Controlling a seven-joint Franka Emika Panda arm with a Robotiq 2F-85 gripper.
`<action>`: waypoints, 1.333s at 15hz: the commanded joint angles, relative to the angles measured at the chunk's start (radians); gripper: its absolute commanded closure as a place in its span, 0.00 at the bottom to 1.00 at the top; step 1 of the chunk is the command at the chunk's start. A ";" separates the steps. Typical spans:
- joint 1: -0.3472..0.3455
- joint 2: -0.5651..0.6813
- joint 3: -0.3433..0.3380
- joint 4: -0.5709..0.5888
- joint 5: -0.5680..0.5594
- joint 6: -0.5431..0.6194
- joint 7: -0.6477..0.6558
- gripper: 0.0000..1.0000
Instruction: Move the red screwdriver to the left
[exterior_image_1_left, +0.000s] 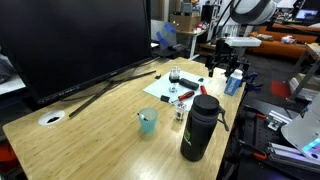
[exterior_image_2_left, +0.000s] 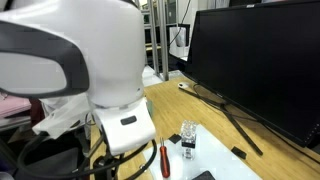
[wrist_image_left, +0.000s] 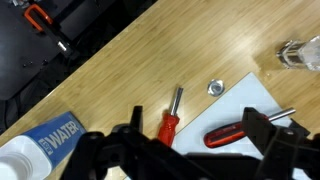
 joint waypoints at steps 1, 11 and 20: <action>-0.005 0.020 0.000 0.004 0.004 0.009 -0.001 0.00; -0.008 0.084 -0.036 0.015 0.134 0.130 -0.057 0.00; -0.018 0.347 -0.065 0.088 0.252 0.241 -0.135 0.00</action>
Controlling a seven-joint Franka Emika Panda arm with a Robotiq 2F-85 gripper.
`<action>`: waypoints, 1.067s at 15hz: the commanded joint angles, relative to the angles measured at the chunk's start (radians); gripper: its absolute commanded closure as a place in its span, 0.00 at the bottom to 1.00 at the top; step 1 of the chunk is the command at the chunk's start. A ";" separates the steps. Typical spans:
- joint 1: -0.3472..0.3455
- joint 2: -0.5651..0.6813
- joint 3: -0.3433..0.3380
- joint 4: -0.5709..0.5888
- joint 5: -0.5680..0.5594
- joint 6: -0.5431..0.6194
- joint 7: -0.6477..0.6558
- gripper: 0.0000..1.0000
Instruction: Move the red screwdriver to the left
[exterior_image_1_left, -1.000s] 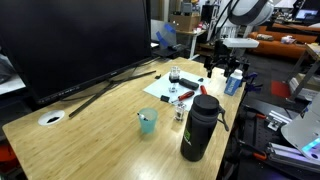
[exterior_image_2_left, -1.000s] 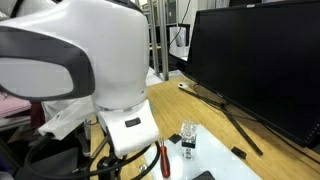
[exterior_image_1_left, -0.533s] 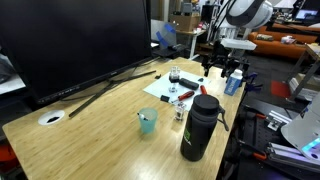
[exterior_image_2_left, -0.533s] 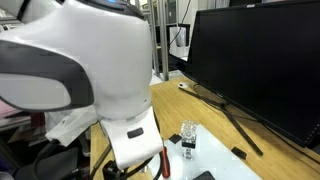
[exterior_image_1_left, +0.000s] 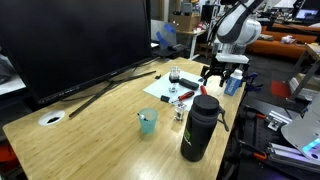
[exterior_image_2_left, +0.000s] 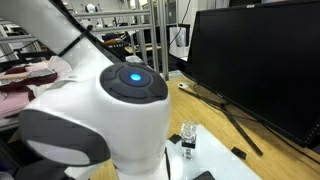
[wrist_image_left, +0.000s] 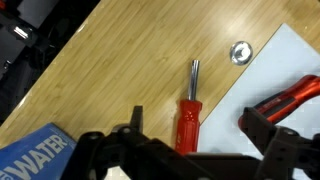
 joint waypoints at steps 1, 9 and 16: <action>-0.011 0.107 0.010 0.071 0.078 0.006 -0.041 0.00; -0.018 0.274 0.013 0.176 0.075 -0.005 -0.029 0.00; -0.008 0.270 0.006 0.185 0.053 0.023 -0.013 0.44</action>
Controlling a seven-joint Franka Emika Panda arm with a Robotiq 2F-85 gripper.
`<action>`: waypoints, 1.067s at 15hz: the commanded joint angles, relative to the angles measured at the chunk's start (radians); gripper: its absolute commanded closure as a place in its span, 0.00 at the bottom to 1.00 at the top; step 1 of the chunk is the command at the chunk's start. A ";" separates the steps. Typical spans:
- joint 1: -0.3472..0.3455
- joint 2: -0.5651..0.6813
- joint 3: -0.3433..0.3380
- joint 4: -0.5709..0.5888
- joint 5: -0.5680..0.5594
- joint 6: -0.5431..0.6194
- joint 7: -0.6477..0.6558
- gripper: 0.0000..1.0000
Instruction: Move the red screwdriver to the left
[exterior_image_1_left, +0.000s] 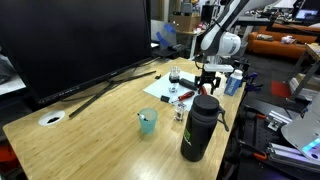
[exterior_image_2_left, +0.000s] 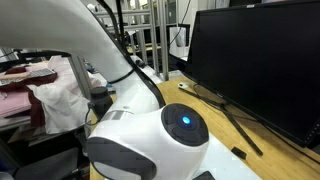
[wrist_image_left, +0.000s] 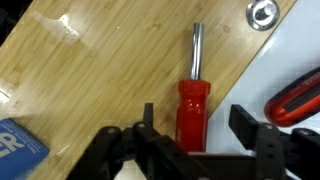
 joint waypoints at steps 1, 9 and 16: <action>-0.006 -0.010 0.001 -0.001 -0.013 0.011 0.007 0.51; -0.005 -0.041 -0.014 -0.010 -0.019 -0.017 0.029 0.92; 0.029 -0.267 -0.010 -0.028 -0.173 -0.272 0.081 0.92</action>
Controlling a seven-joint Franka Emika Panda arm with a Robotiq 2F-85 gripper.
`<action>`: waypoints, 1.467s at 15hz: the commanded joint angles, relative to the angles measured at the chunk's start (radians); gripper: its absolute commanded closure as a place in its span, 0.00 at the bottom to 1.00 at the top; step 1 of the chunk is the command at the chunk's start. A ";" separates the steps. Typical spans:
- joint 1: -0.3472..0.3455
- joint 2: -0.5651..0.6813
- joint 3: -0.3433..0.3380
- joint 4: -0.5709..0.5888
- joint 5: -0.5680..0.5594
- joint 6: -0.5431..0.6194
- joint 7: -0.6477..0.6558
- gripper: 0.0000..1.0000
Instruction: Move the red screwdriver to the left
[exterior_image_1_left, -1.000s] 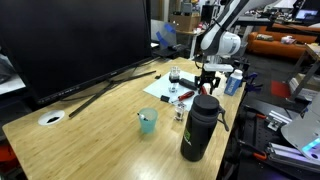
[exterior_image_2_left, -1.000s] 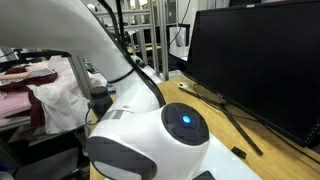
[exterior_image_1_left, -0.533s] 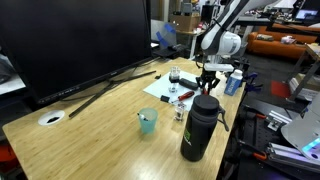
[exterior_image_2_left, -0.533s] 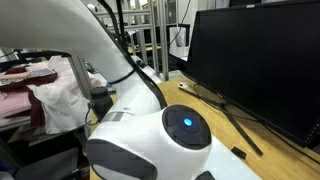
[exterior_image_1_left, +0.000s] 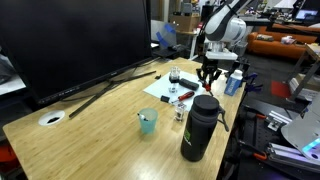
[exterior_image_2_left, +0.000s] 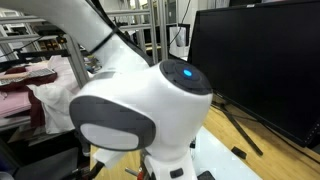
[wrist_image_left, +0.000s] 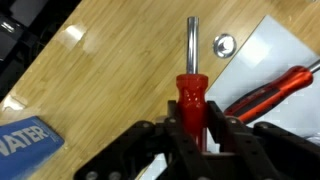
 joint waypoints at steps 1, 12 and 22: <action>0.016 -0.121 0.008 -0.010 -0.121 -0.132 0.019 0.92; 0.142 -0.296 0.187 0.023 -0.305 -0.230 -0.058 0.92; 0.180 -0.224 0.200 0.187 -0.318 -0.422 -0.491 0.92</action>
